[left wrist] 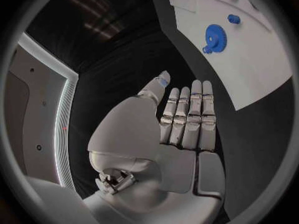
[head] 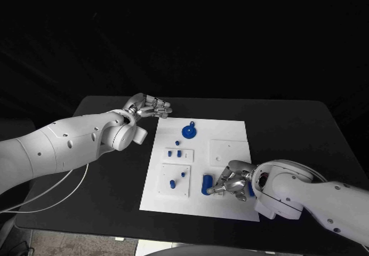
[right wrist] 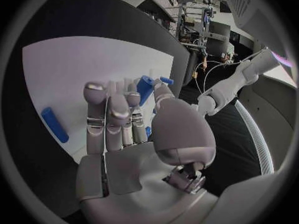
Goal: Assemble the parts on the task board
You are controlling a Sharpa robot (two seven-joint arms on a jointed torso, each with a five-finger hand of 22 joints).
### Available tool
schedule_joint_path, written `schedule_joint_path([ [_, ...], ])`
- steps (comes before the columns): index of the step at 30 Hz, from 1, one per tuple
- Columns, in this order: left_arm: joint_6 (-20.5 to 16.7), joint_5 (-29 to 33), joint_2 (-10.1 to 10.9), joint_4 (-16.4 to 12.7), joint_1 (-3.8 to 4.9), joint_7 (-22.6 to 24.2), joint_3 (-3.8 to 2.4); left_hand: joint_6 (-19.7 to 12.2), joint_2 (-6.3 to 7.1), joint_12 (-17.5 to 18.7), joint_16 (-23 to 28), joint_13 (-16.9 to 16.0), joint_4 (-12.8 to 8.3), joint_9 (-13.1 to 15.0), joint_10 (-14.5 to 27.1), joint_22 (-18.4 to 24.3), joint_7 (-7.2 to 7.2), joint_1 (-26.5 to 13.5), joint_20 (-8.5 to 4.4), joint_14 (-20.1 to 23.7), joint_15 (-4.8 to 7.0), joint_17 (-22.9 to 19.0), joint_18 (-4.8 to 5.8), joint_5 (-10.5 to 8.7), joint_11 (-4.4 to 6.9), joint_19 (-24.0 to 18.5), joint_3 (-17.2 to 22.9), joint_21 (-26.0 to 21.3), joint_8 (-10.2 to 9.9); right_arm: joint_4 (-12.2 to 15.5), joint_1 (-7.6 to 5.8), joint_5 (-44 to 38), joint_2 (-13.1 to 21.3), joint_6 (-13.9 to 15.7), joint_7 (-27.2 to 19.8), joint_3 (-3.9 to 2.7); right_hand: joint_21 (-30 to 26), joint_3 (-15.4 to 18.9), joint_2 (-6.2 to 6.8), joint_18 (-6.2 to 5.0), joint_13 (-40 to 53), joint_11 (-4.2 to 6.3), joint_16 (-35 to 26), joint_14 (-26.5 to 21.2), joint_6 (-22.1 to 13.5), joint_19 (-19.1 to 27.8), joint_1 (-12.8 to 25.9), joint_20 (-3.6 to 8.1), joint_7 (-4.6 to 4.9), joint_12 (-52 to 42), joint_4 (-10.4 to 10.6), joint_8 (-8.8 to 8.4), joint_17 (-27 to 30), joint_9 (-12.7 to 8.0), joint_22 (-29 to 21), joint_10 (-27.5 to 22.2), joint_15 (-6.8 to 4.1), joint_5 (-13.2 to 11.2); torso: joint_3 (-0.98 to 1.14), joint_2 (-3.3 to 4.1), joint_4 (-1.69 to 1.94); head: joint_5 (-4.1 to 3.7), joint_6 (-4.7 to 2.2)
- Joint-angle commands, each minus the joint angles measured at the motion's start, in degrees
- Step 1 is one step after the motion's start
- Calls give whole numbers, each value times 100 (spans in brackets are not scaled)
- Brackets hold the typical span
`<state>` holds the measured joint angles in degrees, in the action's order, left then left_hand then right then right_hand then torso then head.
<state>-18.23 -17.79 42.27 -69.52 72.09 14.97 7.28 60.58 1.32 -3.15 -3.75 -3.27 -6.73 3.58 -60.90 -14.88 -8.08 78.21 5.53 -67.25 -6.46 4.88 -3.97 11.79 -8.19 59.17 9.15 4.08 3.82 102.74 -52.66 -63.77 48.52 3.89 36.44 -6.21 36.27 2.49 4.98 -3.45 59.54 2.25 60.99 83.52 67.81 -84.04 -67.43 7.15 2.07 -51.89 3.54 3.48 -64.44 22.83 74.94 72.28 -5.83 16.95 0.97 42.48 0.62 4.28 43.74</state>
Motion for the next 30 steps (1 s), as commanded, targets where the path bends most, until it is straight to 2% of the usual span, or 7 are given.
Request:
schedule_joint_path([
  [1, 69, 25, -3, -17, 4, 30, -3, -26, -37, -24, 11, -5, 23, -1, 34, 5, -5, 22, 0, 11, -8, 8, 31, 5, -10, 45, 5, 18, -18, -10, 6, -67, -21, -87, -44, 2, 33, 0, -22, 26, -2, 15, 26, 15, 50, -235, 28, -16, 5, -31, -38, 20, -5, -20, 444, 10, 10, 46, -4, 2, 6, -7, 4],
  [7, 70, 25, -2, -18, 4, 31, -3, -26, -37, -24, 11, -5, 23, -1, 34, 5, -5, 22, 0, 11, -8, 8, 31, 5, -10, 45, 5, 18, -18, -38, 6, -165, -46, 63, 57, 2, 45, -14, -65, 25, -2, 23, 29, 18, 86, -238, 55, -13, -11, -36, -9, 22, -7, -17, 446, 22, 5, 61, -8, -1, 5, -10, 3],
  [11, 70, 25, 1, -19, 4, 31, -2, -26, -37, -24, 11, -5, 23, -1, 34, 5, -5, 22, 0, 11, -8, 8, 31, 5, -10, 45, 5, 18, -18, -69, 6, -240, -56, 196, 150, 2, 69, -16, -274, 32, -5, 37, 32, 18, 101, -245, 125, -2, -26, -37, -7, 19, -7, -23, 449, 39, -6, 110, -7, 0, 4, -7, 4],
  [14, 70, 25, 2, -19, 4, 32, -2, -26, -37, -24, 11, -5, 23, -1, 34, 5, -5, 22, 0, 11, -8, 8, 31, 5, -10, 45, 5, 18, -18, -93, 6, -281, -62, 242, 211, 2, 79, -34, -328, 35, -3, 40, 36, 21, 103, -245, 104, 1, -32, -39, -67, 20, -8, -30, 450, 40, -9, 78, -5, 2, 4, -8, 4],
  [16, 70, 25, 4, -20, 4, 31, -2, -26, -37, -24, 11, -5, 23, -1, 34, 5, -5, 22, 0, 11, -8, 8, 31, 5, -10, 45, 5, 18, -18, -114, 6, -310, -67, 254, 254, 3, 92, -175, -381, 39, 0, 47, 42, 21, 104, -247, 61, 6, -41, -42, -128, 18, -11, -48, 453, 44, -15, -32, -3, 1, 3, -7, 6],
  [21, 70, 25, 7, -21, 4, 28, -2, -26, -37, -24, 11, -5, 23, -1, 34, 5, -5, 22, 0, 11, -8, 8, 31, 5, -10, 45, 5, 18, -18, -141, 6, -333, -78, 219, 291, 3, 93, -659, -218, 47, 4, 51, 43, 18, 124, -241, 132, 12, -51, -40, -182, 18, -9, -101, 451, 45, -21, -54, 0, 2, 0, -7, 10],
  [30, 73, 25, 7, -20, 4, 26, -1, -26, -37, -24, 11, -5, 23, -1, 34, 5, -5, 22, 0, 11, -8, 8, 31, 5, -10, 45, 5, 18, -18, -178, 6, -323, -123, 76, 302, 3, 93, -734, -85, 47, 4, 47, 38, 18, 132, -238, 208, 7, -39, -35, -129, 19, -3, -107, 450, 44, -12, -52, 1, 2, -2, -16, 12],
])
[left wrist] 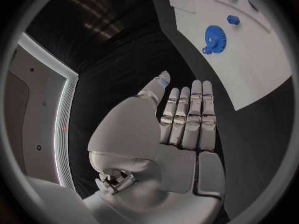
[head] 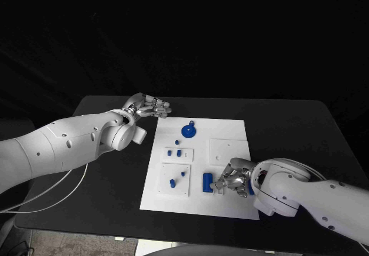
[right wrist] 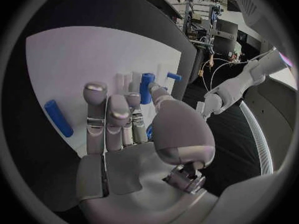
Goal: Assemble the parts on the task board
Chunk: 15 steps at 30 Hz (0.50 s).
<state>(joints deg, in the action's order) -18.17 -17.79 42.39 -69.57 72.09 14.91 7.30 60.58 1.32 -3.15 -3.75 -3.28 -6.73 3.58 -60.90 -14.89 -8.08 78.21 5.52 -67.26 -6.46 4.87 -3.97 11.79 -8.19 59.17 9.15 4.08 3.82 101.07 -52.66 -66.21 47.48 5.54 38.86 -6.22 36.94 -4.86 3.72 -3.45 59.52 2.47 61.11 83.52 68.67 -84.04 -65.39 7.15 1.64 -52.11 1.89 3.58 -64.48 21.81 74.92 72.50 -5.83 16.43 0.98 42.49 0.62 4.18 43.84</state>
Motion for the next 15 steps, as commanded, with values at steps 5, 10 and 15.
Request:
schedule_joint_path([
  [5, 71, 25, -5, -16, 4, 30, -3, -26, -37, -24, 11, -5, 23, -1, 34, 7, -5, 22, 0, 11, -8, 9, 31, 5, -10, 45, 5, 18, -18, -64, 8, -121, -65, -100, 131, 18, 24, 14, 53, 46, 6, 26, 30, 20, 56, -238, 7, 6, 1, -13, 55, 12, -2, 0, 452, 22, -12, -21, 0, 3, 1, -26, 9],
  [10, 68, 25, -2, -15, 4, 27, -3, -26, -37, -24, 11, -5, 23, -1, 34, 7, -5, 22, 0, 11, -8, 9, 31, 5, -10, 45, 5, 18, -18, -81, 9, -131, -57, -43, 104, 38, 18, 34, 85, 46, 8, 30, 24, 19, 80, -238, 9, 7, -5, -17, 91, 10, 5, 17, 450, 25, -13, -2, 0, -1, 1, -49, -2],
  [15, 66, 25, -3, -14, 4, 31, -2, -26, -37, -24, 11, -5, 23, -1, 34, 7, -5, 22, 0, 11, -8, 9, 31, 5, -10, 45, 5, 18, -18, -35, 10, 9, 30, 91, -73, 43, 7, 321, 184, 35, 37, 2, 8, 15, -12, -238, 39, -5, 39, -47, 249, 14, 22, -7, 447, 28, 5, 142, 0, 0, -2, -61, -22],
])
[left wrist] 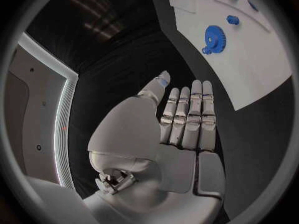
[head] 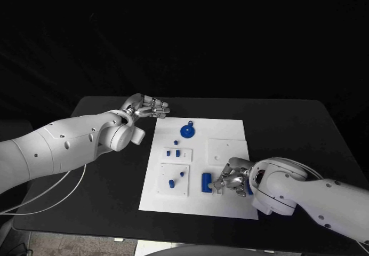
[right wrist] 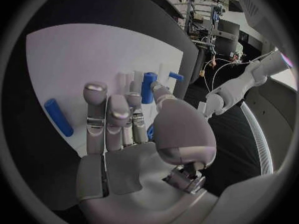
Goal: Assemble the parts on the task board
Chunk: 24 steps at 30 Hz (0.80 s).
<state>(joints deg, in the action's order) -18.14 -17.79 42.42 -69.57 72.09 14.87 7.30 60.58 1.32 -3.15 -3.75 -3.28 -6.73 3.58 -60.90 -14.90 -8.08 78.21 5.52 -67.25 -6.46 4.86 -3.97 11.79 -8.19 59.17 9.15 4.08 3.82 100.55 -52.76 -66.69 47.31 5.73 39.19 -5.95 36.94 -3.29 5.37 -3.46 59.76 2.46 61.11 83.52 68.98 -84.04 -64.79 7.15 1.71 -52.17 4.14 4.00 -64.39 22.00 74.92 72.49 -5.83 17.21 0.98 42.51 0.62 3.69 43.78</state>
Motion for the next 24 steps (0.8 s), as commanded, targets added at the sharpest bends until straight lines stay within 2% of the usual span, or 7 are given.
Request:
schedule_joint_path([
  [1, 62, 25, -6, -14, 4, 36, -3, -26, -37, -24, 11, -5, 23, -1, 34, 7, -5, 22, 0, 11, -8, 9, 31, 5, -10, 45, 5, 18, -18, 41, 20, 103, 82, 99, -173, 13, 2, 266, 21, 32, 20, -14, 12, 19, -116, -238, -13, -10, 57, -50, 47, -30, 12, -45, 447, 32, 12, 71, 3, -3, -3, -19, -16],
  [3, 61, 25, -6, -13, 4, 37, -3, -26, -37, -24, 11, -5, 23, -1, 34, 7, -5, 22, 0, 11, -8, 9, 31, 5, -10, 45, 5, 18, -18, 77, 20, 178, 138, 135, -271, -8, -7, 414, -2, 20, 30, -31, 7, 17, -190, -240, -50, -25, 85, -64, 81, -29, 20, -85, 444, 31, 24, 79, 6, -3, -5, -36, -34],
  [6, 56, 25, -7, -9, 4, 42, -3, -26, -37, -24, 11, -5, 23, -1, 34, 7, -5, 22, 0, 11, -8, 9, 31, 5, -10, 45, 5, 18, -18, 139, 19, 344, 259, 173, -459, -116, 1, 533, -8, 7, 61, -48, 16, 19, -283, -243, -105, -38, 117, -107, 130, -35, 22, -180, 448, 40, 36, 96, 8, -4, -9, -83, -67],
  [13, 52, 25, -26, 2, 3, 52, -2, -24, -34, -23, 10, -5, 29, -1, 23, 74, -4, 16, -1, 7, -6, 10, 33, -6, -7, 60, 5, 27, -18, 70, 1, 683, 563, -50, -878, -569, 6, 547, -98, -5, 220, -58, 34, 15, -307, -241, -272, -51, 142, -314, 29, -36, 28, -397, 450, 109, 44, 120, 13, -6, -17, -217, -134],
  [15, 52, 25, -34, 8, 3, 53, -1, -24, -34, -23, 10, -5, 29, -1, 23, 74, -4, 16, -1, 7, -6, 10, 33, -6, -7, 60, 5, 27, -18, 9, -34, 729, 647, -184, -948, -653, 3, 548, -157, -4, 238, -54, 32, 10, -289, -237, -273, -50, 138, -334, -64, -37, 32, -427, 450, 115, 41, 116, 17, -9, -17, -248, -152],
  [18, 57, 25, -48, 19, 2, 57, 2, -24, -34, -23, 10, -5, 29, -1, 23, 74, -4, 16, -1, 7, -6, 10, 33, -6, -7, 60, 5, 27, -18, -90, -118, 726, 811, -542, -954, -738, 12, 472, -259, -1, 231, -54, 51, 15, -278, -235, -291, -45, 128, -316, -344, -38, 22, -570, 450, 106, 42, 207, 19, -9, -11, -307, -179],
  [24, 71, 25, -75, 34, 1, 62, 15, -24, -34, -23, 10, -5, 29, -1, 23, 74, -4, 16, -1, 7, -6, 10, 33, -6, -7, 60, 5, 27, -18, -240, -177, 495, 1030, -1112, -694, -785, 27, 401, -320, 2, 212, -49, 57, 10, -229, -219, -199, -49, 131, -291, -458, -37, 17, -787, 450, 102, 42, 99, 11, -8, -17, -376, -202],
])
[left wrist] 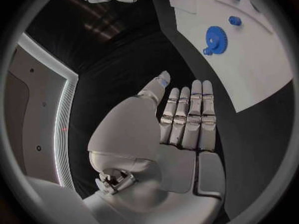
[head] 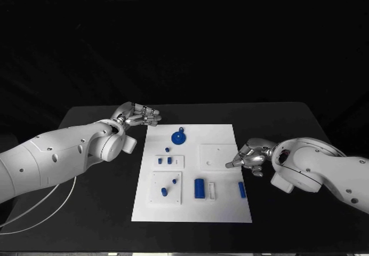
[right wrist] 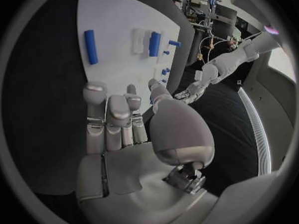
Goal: Assemble the parts on the task board
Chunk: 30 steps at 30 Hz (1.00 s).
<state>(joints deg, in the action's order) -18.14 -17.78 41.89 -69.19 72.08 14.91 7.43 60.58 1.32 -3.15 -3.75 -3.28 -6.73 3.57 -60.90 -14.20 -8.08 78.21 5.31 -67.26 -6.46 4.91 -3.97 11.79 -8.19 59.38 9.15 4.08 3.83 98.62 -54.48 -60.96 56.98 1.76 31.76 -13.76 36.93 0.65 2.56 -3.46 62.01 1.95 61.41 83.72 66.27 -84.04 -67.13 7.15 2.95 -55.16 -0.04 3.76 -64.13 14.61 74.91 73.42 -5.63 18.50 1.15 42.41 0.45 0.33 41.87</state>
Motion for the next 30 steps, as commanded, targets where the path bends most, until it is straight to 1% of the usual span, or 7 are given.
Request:
schedule_joint_path([
  [1, 73, 25, -26, -3, 2, 59, 5, -24, -34, -23, 10, -5, 30, -1, 23, 5, -4, 16, 20, 7, -6, 5, 33, -6, -7, 38, 5, 27, -18, -68, -9, -113, 96, -819, 107, -6, 27, 5, -46, 6, -16, 1, 32, -6, 48, -219, 37, -55, 7, 13, -51, -15, -12, -65, 451, 7, 29, -30, -4, 5, 5, -54, -10],
  [7, 82, 26, -31, -4, 1, 67, 20, -37, -36, -24, 10, -5, 39, -1, 11, 18, -7, 4, 19, 4, -6, 7, 36, -22, -5, 43, -1, 28, -18, -103, 11, -187, 253, -1253, 375, 4, -109, 48, -68, 7, -110, -3, -8, -15, 102, -181, 101, -72, -2, 136, -51, -10, 17, -73, 423, -70, 46, -245, -15, 6, 10, -104, -31],
  [20, 77, 44, -4, -25, -9, 118, 34, -52, -40, -27, 8, -6, 102, -1, -176, 62, 2, -31, 11, -16, 10, 17, 51, -69, 47, 58, -27, 20, -18, 102, 356, -987, 304, -1129, 780, 21, -72, 194, 18, 15, -121, 5, 12, -5, 137, -201, 271, -68, -17, 112, 353, -9, -3, 18, 431, -30, 44, -138, -28, 8, 20, -171, -33],
  [21, 78, 44, -1, -27, -9, 120, 35, -52, -39, -27, 7, -6, 106, -1, -185, 66, 4, -32, 10, -18, 11, 18, 53, -70, 50, 58, -23, 20, -17, 116, 389, -1014, 299, -1106, 803, 21, -77, 300, -3, 15, -121, 5, 15, -4, 133, -203, 314, -67, -18, 112, 386, -9, -6, 22, 430, -29, 42, 89, -29, 10, 22, -169, -28],
  [22, 79, 45, 1, -28, -10, 122, 35, -52, -39, -27, 7, -6, 106, -1, -185, 66, 4, -32, 10, -18, 11, 18, 53, -70, 50, 58, -23, 20, -17, 125, 412, -1028, 296, -1089, 817, 22, -73, 563, -125, 16, -120, 10, 14, -4, 132, -204, 290, -67, -15, 110, 335, -10, -6, 31, 431, -25, 40, 232, -29, 10, 22, -169, -28],
  [24, 81, 45, 6, -32, -10, 123, 35, -52, -36, -25, 8, -6, 110, 0, -189, 71, 3, -33, 8, -19, 12, 18, 56, -68, 51, 61, -17, 20, -17, 138, 458, -1050, 285, -1050, 842, 22, -82, 988, -319, 13, -121, 5, 17, -3, 125, -200, 222, -67, -23, 107, 231, -6, -7, 46, 428, -22, 38, 253, -29, 11, 25, -163, -16],
  [30, 86, 46, 15, -35, -11, 123, 36, -52, -36, -25, 8, -6, 110, 0, -189, 71, 3, -33, 8, -19, 12, 18, 56, -68, 51, 61, -17, 20, -17, 132, 545, -1138, 227, -948, 894, 23, -78, 1084, -389, 16, -123, 8, 12, -5, 129, -206, 182, -66, -21, 109, 188, -9, -3, 50, 430, -24, 41, 260, -25, 12, 25, -151, -6],
])
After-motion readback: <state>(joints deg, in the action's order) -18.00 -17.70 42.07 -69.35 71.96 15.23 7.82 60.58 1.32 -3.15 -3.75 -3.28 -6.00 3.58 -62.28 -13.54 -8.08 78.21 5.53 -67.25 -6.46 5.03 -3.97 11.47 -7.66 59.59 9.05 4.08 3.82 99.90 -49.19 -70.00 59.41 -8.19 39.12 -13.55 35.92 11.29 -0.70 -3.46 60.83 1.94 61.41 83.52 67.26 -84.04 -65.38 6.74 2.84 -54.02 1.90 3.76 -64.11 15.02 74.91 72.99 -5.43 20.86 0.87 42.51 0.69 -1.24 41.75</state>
